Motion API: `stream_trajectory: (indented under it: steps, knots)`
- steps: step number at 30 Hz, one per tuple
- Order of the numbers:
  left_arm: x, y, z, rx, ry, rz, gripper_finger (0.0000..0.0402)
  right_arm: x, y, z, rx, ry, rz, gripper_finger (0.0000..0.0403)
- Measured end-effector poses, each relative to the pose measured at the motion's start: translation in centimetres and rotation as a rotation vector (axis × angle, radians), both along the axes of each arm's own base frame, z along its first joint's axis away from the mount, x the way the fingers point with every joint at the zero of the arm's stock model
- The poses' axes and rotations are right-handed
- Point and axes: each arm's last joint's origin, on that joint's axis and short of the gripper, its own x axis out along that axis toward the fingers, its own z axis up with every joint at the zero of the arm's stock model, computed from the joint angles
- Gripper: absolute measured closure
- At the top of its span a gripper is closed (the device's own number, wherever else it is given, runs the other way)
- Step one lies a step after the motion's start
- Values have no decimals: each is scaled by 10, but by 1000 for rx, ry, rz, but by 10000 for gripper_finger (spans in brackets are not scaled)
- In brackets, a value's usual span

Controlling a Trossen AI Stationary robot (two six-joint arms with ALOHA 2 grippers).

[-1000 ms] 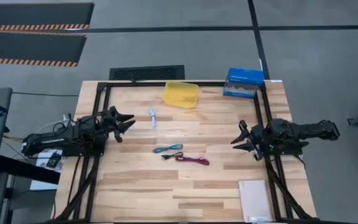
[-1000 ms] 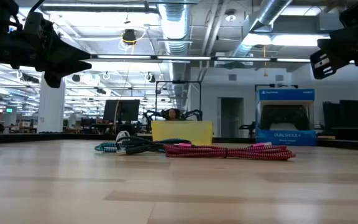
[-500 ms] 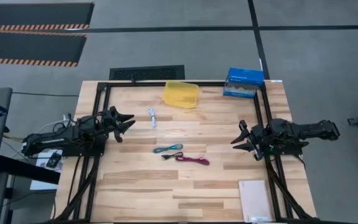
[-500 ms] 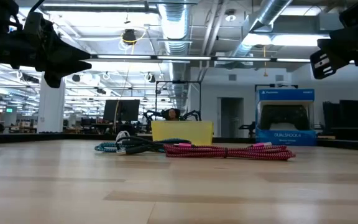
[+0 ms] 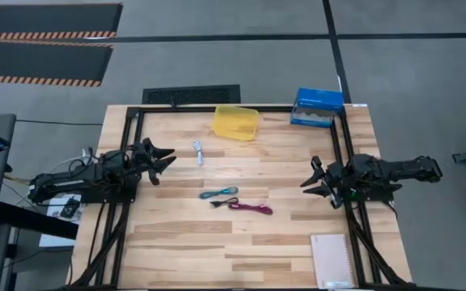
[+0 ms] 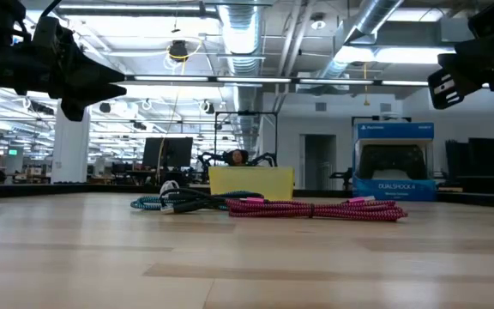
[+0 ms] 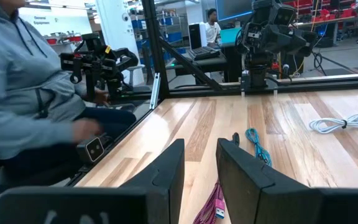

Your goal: Pick and place USB-C Cables

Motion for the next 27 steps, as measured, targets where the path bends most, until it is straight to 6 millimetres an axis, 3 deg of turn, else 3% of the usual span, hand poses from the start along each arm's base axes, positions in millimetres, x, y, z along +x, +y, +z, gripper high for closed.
stream_trajectory:
  steps: [27]
  knots:
    - [0, 0, 0, 0, 0, 0, 253, 0, 0, 0, -50, -15, -2, 284]
